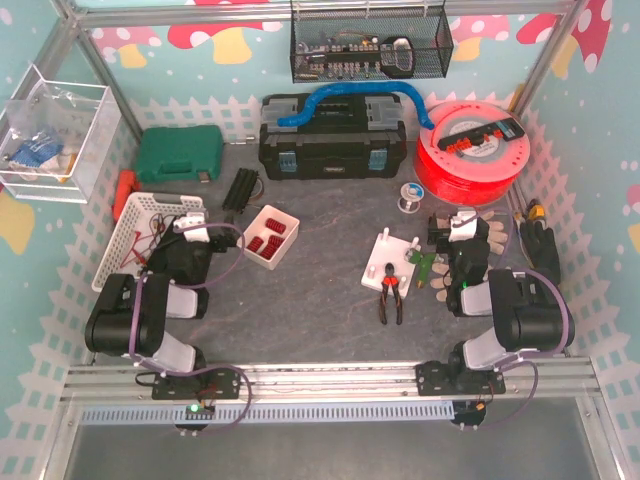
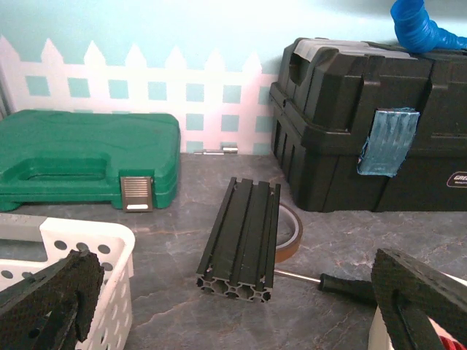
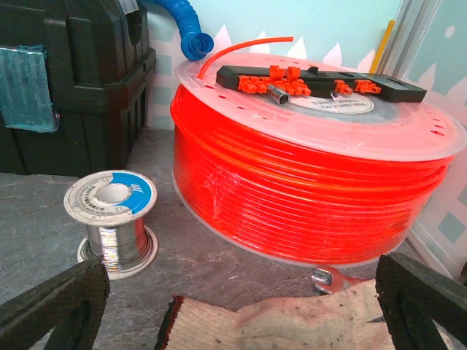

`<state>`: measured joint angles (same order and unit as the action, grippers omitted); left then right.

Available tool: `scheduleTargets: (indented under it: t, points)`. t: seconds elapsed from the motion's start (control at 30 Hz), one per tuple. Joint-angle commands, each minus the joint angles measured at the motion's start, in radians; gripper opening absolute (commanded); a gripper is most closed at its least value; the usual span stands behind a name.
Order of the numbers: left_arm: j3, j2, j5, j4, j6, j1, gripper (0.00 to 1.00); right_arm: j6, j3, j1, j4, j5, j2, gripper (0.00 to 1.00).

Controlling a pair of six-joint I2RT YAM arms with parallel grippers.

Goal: Install the large spring

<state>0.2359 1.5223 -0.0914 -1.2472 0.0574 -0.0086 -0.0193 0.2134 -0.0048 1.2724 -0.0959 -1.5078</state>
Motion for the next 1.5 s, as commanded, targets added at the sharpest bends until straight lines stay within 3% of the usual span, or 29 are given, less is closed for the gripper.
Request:
scheduleTargets:
  t: [0.0,0.5,0.6,0.77,1.0,1.13,1.2,1.33,1.47]
  points:
    - [-0.009,0.001,-0.011,-0.021,0.014,0.002,0.99,-0.008,-0.010,0.004,0.030,-0.010,-0.004,0.99]
    - [-0.012,-0.005,0.009,-0.029,0.008,-0.007,0.99,-0.006,-0.001,0.005,-0.009,-0.001,0.039,0.99]
    - [-0.010,-0.109,0.043,0.063,0.014,-0.016,0.99,0.007,0.031,0.005,-0.157,0.028,0.153,0.99]
    - [0.089,-0.334,0.060,0.402,0.057,-0.025,0.99,-0.106,0.129,0.005,-0.421,0.015,0.316,0.99]
    - [0.334,-0.528,0.072,0.929,0.387,-0.032,0.99,-0.396,0.436,0.005,-0.992,0.035,0.405,0.99]
    - [0.393,-0.577,-0.018,1.129,0.509,-0.031,0.99,-0.504,0.567,0.005,-1.269,0.083,0.378,0.99]
    - [0.345,-0.616,-0.015,1.143,0.594,-0.031,0.99,-0.562,0.560,-0.005,-1.332,0.129,0.360,0.99]
    - [0.209,-0.690,-0.167,1.003,0.691,-0.030,0.99,-0.565,0.536,-0.021,-1.342,0.357,0.340,0.98]
    - [0.189,-0.662,-0.319,0.962,0.677,-0.042,0.99,-0.577,0.489,-0.004,-1.377,0.406,0.392,0.93]
